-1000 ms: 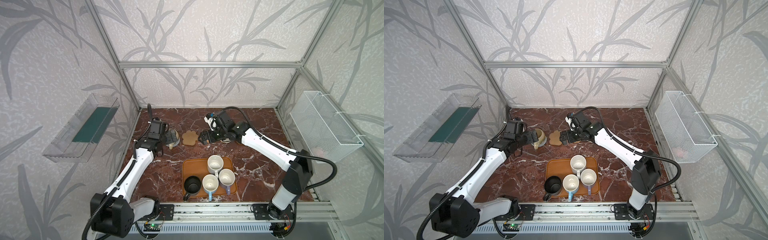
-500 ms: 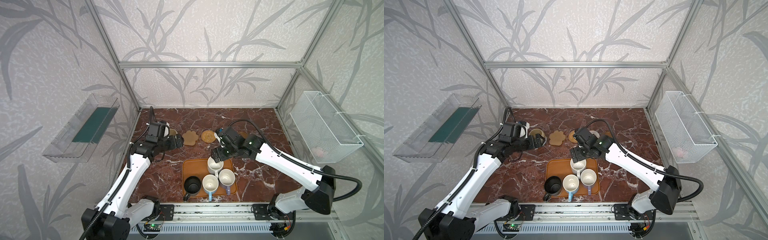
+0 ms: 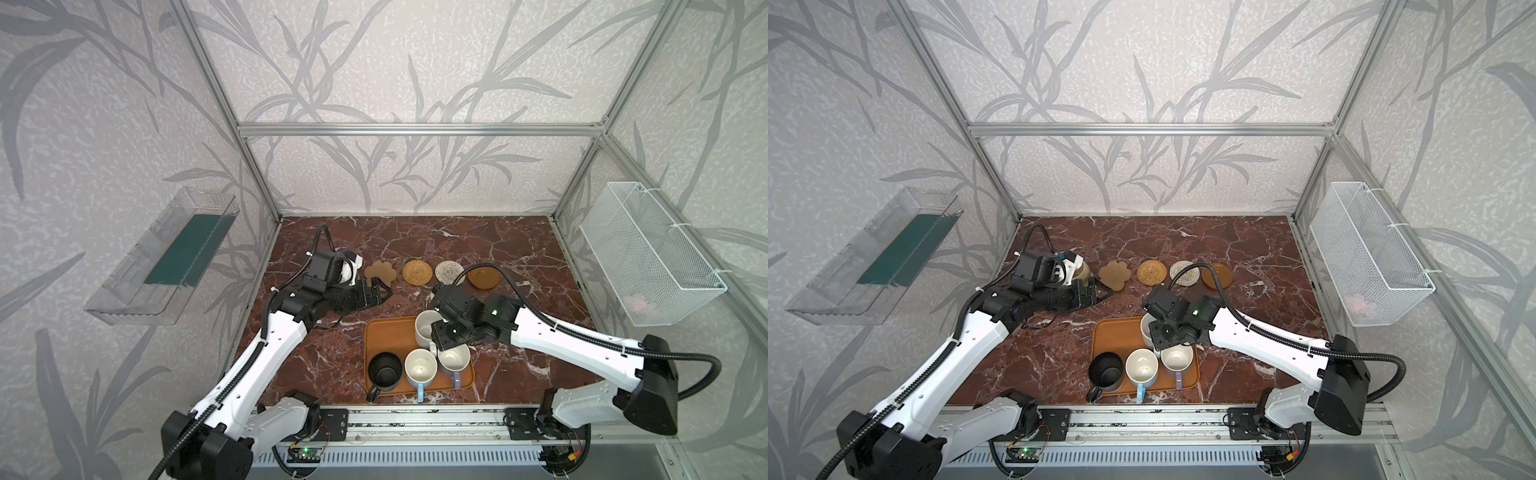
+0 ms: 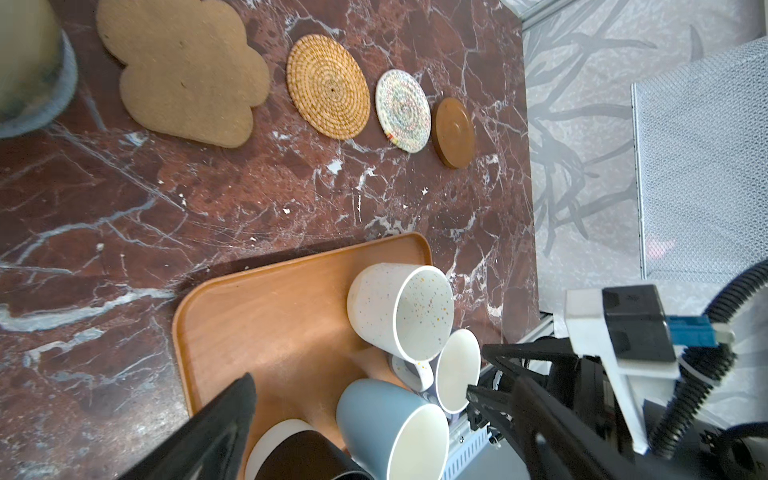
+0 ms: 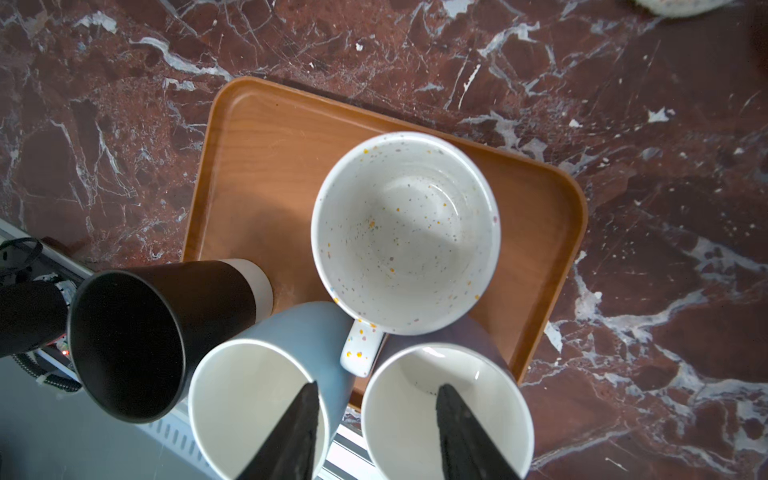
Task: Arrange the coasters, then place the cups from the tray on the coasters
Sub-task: 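Lower right gripper onto the white speckled mug handle on the tray and close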
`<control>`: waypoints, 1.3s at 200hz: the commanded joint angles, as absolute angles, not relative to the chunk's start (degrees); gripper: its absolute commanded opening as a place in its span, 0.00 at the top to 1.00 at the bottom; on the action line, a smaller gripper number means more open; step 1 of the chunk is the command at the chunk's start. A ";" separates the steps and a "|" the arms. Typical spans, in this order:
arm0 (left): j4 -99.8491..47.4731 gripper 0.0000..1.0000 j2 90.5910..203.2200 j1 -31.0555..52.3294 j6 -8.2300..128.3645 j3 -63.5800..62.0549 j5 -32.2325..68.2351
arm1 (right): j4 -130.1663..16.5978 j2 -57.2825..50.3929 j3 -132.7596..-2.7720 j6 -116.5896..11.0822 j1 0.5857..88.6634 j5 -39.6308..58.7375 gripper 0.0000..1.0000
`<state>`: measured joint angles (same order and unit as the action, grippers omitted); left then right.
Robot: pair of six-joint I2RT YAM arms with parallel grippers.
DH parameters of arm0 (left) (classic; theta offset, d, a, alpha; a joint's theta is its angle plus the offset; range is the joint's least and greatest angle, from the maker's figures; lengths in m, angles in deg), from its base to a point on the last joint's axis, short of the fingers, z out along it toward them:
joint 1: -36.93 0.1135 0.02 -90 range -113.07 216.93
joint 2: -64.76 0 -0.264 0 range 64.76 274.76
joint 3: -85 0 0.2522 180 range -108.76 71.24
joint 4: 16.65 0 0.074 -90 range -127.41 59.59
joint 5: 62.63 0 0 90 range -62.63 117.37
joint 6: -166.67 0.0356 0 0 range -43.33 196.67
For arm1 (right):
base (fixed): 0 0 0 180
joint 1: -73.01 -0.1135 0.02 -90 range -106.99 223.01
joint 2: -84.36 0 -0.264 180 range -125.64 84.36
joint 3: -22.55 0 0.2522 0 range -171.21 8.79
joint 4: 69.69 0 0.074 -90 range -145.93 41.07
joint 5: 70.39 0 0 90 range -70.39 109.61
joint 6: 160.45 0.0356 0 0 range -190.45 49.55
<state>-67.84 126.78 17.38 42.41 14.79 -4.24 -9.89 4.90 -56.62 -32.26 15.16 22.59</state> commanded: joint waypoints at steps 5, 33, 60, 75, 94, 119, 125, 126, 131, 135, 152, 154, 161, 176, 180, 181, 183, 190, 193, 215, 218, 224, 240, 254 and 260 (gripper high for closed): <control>-65.45 0.02 126.42 16.33 40.66 16.32 -7.08 | -12.67 4.22 -56.45 -30.55 14.77 22.89 0.60; -63.80 0.02 125.80 15.71 40.31 17.85 -6.97 | -13.37 2.84 -56.35 -29.63 12.40 23.36 0.66; -63.39 0.02 126.58 15.32 40.05 18.66 -7.42 | -12.37 1.47 -56.61 -28.06 10.99 24.63 0.70; -62.94 0.02 126.96 14.88 39.74 18.78 -7.48 | -12.20 1.38 -56.21 -27.22 10.56 25.19 0.71; -62.92 0.02 127.16 14.43 39.92 18.70 -6.53 | -12.57 1.06 -55.26 -26.87 10.61 25.82 0.78; -63.28 0.02 127.68 14.30 40.37 18.44 -5.68 | -13.99 0.39 -55.00 -26.92 10.60 25.50 0.78; -63.31 0.02 127.84 14.21 40.20 18.46 -5.75 | -14.18 0.17 -54.90 -26.87 10.60 25.34 0.78; -63.34 0.02 127.86 14.19 40.15 18.44 -5.71 | -14.18 0.12 -54.87 -26.87 10.60 25.33 0.78; -63.29 0.02 127.95 14.12 40.12 18.50 -5.87 | -14.21 -0.09 -54.88 -26.80 10.61 25.32 0.79; -63.28 0.02 128.00 14.01 39.97 18.51 -5.97 | -14.18 -0.23 -54.90 -26.86 10.56 25.40 0.79; -63.03 0.03 127.55 13.70 39.49 18.70 -6.15 | -14.97 -0.53 -54.43 -26.84 10.56 25.60 0.79; -63.06 0.03 127.52 13.67 39.49 18.75 -6.19 | -14.98 -0.54 -54.41 -26.85 10.59 25.70 0.79; -63.30 0.03 127.16 13.66 39.63 18.69 -6.23 | -15.20 -0.78 -54.36 -26.94 10.64 25.99 0.79; -65.14 0.03 126.99 13.66 40.90 18.06 -5.32 | -14.06 -1.70 -55.07 -27.21 10.87 26.20 0.79; -65.56 0.03 127.06 13.71 41.11 17.90 -5.09 | -13.84 -1.85 -55.17 -27.22 10.87 26.36 0.79; -65.69 0.03 127.07 13.67 41.14 17.85 -5.07 | -13.75 -1.86 -55.19 -27.22 10.92 26.37 0.79; -65.79 0.03 127.07 13.69 41.22 17.81 -4.97 | -13.73 -1.93 -55.19 -27.19 10.88 26.37 0.79; -66.09 0.03 127.08 13.70 41.41 17.84 -5.24 | -13.59 -1.91 -55.14 -27.15 10.87 26.37 0.79; -66.09 0.03 127.08 13.69 41.36 17.87 -5.42 | -13.66 -1.84 -55.12 -27.13 10.87 26.37 0.79; -62.49 0.03 126.52 13.69 39.14 19.57 -9.54 | -14.03 -1.77 -54.49 -26.99 11.02 26.20 0.79; -61.70 0.03 126.47 13.65 38.59 19.82 -10.26 | -14.01 -1.85 -54.42 -27.07 11.04 26.23 0.79; -60.48 0.02 126.29 13.68 37.83 20.38 -11.39 | -14.01 -1.95 -54.45 -27.17 11.11 26.28 0.79; -60.03 0.01 125.87 13.66 37.01 20.70 -11.46 | -14.21 -2.30 -54.46 -27.21 11.46 26.51 0.79; -60.94 0.01 125.22 13.66 37.69 20.61 -9.29 | -14.66 -2.61 -54.41 -27.11 11.83 26.19 0.79; -61.20 0.01 124.98 13.72 37.90 20.51 -8.79 | -14.70 -2.82 -54.41 -27.09 11.98 25.98 0.79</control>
<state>-62.02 127.11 13.97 38.33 20.30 -9.10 -14.37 -1.84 -54.89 -27.36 11.25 25.06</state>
